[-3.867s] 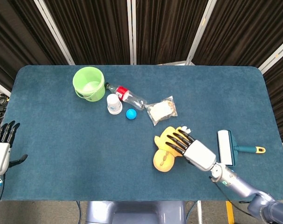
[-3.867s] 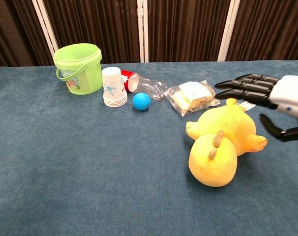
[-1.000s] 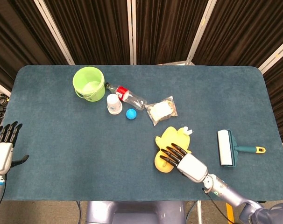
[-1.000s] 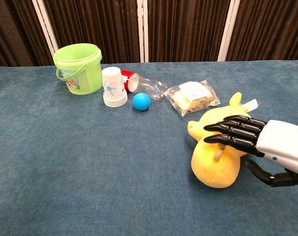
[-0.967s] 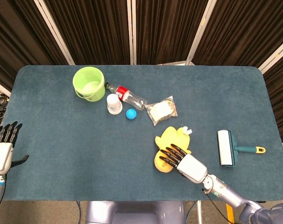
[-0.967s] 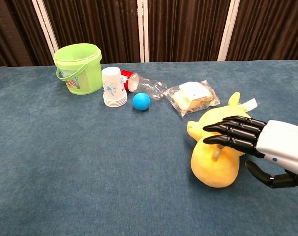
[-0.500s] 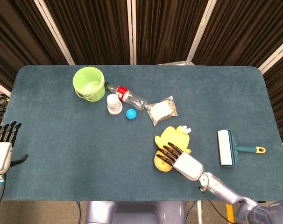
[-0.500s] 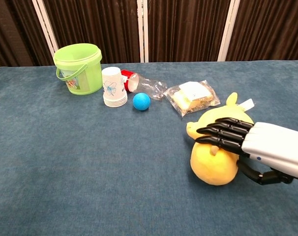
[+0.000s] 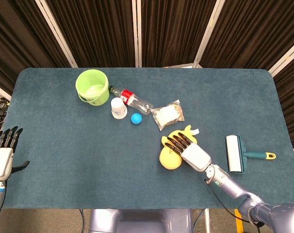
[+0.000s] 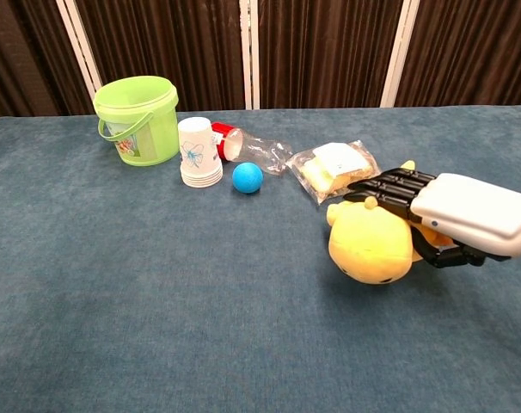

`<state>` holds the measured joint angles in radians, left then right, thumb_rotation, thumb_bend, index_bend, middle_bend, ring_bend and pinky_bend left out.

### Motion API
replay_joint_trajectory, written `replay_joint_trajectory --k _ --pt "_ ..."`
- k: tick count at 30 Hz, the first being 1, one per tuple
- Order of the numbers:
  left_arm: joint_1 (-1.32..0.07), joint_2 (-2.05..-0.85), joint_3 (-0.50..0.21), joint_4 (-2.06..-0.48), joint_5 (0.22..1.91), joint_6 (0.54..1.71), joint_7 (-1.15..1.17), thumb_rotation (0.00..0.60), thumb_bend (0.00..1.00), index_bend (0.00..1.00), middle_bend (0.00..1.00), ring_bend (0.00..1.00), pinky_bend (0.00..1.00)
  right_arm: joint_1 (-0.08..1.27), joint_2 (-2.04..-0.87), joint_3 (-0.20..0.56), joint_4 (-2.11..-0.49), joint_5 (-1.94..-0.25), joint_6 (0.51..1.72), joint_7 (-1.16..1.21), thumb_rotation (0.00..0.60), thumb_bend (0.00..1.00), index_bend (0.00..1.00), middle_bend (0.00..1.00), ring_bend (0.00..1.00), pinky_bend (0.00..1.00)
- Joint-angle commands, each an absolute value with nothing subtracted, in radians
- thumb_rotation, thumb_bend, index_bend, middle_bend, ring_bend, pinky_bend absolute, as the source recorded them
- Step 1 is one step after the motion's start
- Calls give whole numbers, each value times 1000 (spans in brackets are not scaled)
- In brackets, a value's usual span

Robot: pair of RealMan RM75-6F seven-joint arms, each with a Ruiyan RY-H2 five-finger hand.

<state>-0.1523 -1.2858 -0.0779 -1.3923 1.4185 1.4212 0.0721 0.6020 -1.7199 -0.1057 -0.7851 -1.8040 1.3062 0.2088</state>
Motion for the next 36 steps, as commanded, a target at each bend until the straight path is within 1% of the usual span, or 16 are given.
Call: replay_joint_trajectory --k 1,6,11,15,22,28,31,33,36 --pt "-152 -1286 -77 -1393 1420 1423 72 600 155 0 0 0 0 603 -1715 -103 -789 -1798 1304 214 600 897 0 0 0 0" --pt "-151 -1285 -76 -1396 1422 1425 73 600 155 0 0 0 0 595 -1709 -112 -801 -1798 1307 216 600 898 0 0 0 0" --pt "-152 -1286 -73 -1396 1426 1423 77 600 156 0 0 0 0 575 -1710 -147 -824 -1821 1323 221 600 898 0 0 0 0" --pt "-151 -1285 -71 -1400 1431 1428 77 600 157 0 0 0 0 548 -1695 -183 -890 -1865 1390 204 600 898 0 0 0 0" --pt "-149 -1283 -71 -1403 1435 1433 75 600 156 0 0 0 0 532 -1658 -190 -981 -1878 1424 176 600 897 0 0 0 0" --pt "-146 -1277 -70 -1410 1443 1444 66 600 157 0 0 0 0 520 -1587 -189 -1103 -1892 1450 105 600 889 0 0 0 0" --pt "-145 -1275 -71 -1412 1445 1448 63 600 156 0 0 0 0 518 -1565 -179 -1134 -1888 1457 86 600 862 0 0 0 0" --pt "-143 -1272 -71 -1416 1449 1454 58 600 157 0 0 0 0 509 -1531 -158 -1169 -1875 1481 68 600 830 0 0 0 0" --pt "-141 -1269 -69 -1420 1455 1460 54 600 158 0 0 0 0 496 -1500 -148 -1202 -1863 1495 52 600 775 0 0 0 0"
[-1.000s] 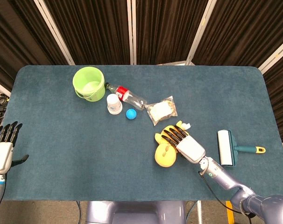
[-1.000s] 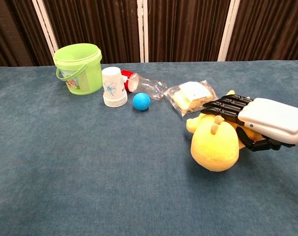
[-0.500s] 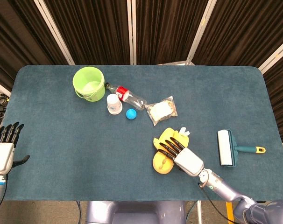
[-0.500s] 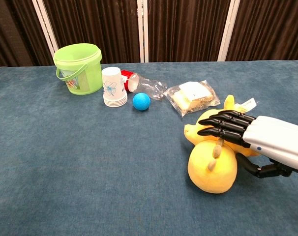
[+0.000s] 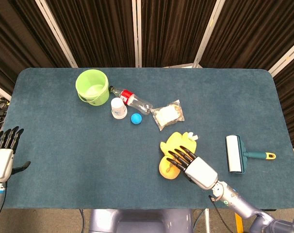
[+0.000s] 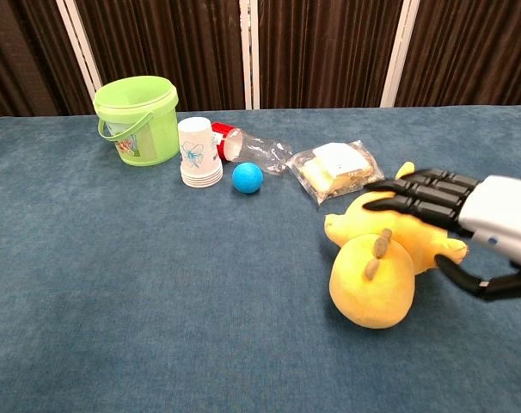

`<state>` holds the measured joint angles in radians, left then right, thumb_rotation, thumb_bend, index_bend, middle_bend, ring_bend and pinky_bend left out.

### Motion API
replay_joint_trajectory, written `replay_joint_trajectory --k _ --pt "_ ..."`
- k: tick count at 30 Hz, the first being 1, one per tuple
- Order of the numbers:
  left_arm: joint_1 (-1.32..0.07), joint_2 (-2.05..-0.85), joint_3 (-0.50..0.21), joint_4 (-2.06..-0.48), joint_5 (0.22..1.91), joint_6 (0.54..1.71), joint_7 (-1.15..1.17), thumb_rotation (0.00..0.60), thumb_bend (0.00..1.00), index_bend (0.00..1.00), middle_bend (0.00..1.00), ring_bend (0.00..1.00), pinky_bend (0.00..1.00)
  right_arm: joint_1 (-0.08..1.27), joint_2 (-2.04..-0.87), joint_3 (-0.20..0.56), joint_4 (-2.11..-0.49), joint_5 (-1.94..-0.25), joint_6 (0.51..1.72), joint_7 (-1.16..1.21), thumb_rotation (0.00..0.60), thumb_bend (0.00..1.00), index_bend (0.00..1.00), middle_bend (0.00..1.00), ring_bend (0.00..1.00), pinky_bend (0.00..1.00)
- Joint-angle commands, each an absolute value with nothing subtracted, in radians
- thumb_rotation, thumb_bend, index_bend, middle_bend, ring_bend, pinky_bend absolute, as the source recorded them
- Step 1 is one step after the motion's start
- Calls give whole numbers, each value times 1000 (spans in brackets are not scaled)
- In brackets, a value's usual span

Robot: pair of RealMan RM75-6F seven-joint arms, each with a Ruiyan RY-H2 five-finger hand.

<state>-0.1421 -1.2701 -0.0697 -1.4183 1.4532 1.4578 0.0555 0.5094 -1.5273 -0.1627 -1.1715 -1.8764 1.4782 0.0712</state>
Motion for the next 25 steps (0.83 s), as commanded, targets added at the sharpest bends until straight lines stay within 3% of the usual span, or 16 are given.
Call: replay_joint_trajectory --k 1,6,12,18,25 --pt "-140 -1267 -68 -1421 1458 1462 52 600 158 0 0 0 0 490 -1489 -143 -1211 -1858 1502 45 600 757 0 0 0 0" --pt "-136 -1260 -62 -1430 1475 1476 45 600 161 0 0 0 0 440 -1442 -129 -1234 -1820 1547 25 600 558 0 0 0 0" --pt "-124 -1248 -53 -1448 1507 1509 34 600 163 0 0 0 0 321 -1381 -105 -1266 -1706 1612 9 600 422 0 0 0 0" --pt "-120 -1244 -48 -1459 1522 1521 34 600 163 0 0 0 0 225 -1326 -50 -1299 -1601 1688 30 600 401 0 0 0 0" --pt "-124 -1246 -49 -1459 1526 1518 37 600 163 0 0 0 0 161 -1282 -8 -1319 -1514 1686 41 600 394 0 0 0 0"
